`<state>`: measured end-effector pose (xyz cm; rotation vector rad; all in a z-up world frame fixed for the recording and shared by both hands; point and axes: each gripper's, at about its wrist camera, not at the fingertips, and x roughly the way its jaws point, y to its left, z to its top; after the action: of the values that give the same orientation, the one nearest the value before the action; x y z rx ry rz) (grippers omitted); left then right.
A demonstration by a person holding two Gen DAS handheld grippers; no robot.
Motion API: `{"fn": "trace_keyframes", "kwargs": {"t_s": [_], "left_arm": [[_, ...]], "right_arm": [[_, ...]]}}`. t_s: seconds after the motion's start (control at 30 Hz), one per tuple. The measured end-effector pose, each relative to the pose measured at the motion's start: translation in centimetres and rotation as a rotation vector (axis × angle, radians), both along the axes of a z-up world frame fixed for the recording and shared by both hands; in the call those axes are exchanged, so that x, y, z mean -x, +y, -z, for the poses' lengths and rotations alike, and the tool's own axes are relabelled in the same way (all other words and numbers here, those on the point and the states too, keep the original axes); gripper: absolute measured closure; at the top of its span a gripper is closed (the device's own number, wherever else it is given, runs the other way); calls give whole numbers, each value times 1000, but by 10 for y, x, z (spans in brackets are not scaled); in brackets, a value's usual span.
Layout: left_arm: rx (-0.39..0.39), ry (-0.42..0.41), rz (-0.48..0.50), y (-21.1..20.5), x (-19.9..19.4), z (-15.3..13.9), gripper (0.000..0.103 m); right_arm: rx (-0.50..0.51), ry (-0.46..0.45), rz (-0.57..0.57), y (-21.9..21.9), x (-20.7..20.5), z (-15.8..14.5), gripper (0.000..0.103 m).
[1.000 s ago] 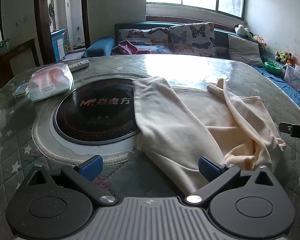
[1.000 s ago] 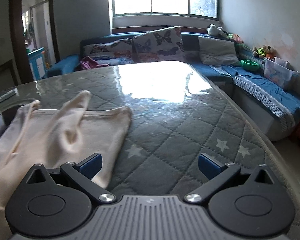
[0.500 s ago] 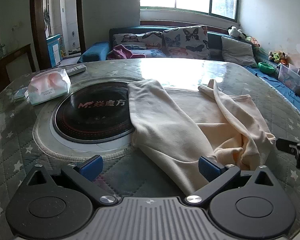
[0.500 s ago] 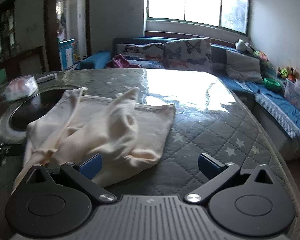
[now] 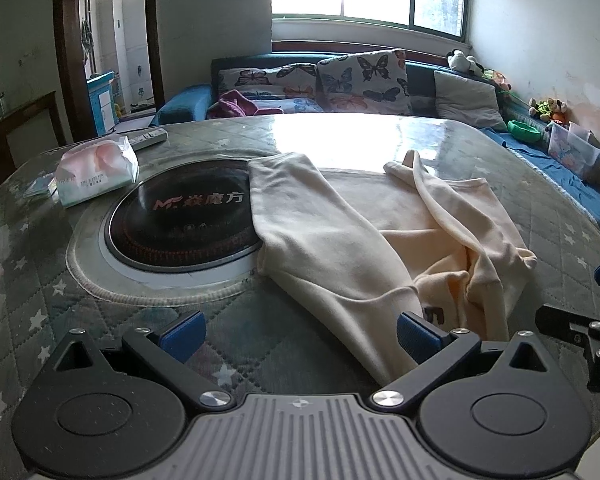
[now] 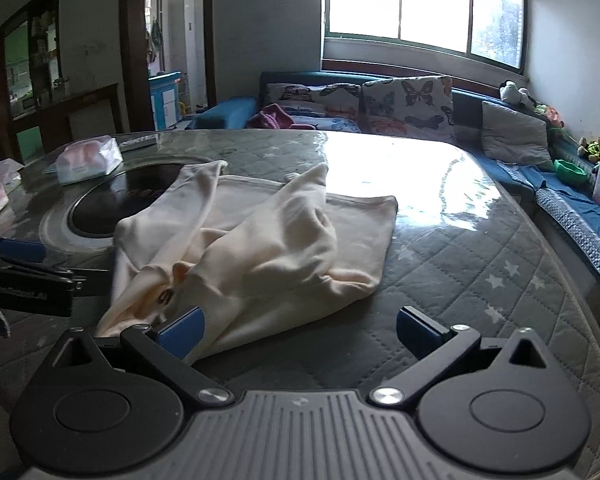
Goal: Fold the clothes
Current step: 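Move both grippers over the cream sweatshirt toward its two sleeves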
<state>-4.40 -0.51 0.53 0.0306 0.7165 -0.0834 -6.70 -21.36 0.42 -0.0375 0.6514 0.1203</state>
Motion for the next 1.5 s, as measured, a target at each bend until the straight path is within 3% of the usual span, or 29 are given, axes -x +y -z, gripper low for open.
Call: {"fn": "trace_keyframes", "kwargs": {"t_s": [0.77,1.5], "left_arm": [[-24,-15,7,-7,25,-4,0],[-13,-5,-7,-6,17,-6,0]], "right_arm": [[-11,-4,-68,23,30,-1,0],[-21,9,-86,30,15,-4,0]]}}
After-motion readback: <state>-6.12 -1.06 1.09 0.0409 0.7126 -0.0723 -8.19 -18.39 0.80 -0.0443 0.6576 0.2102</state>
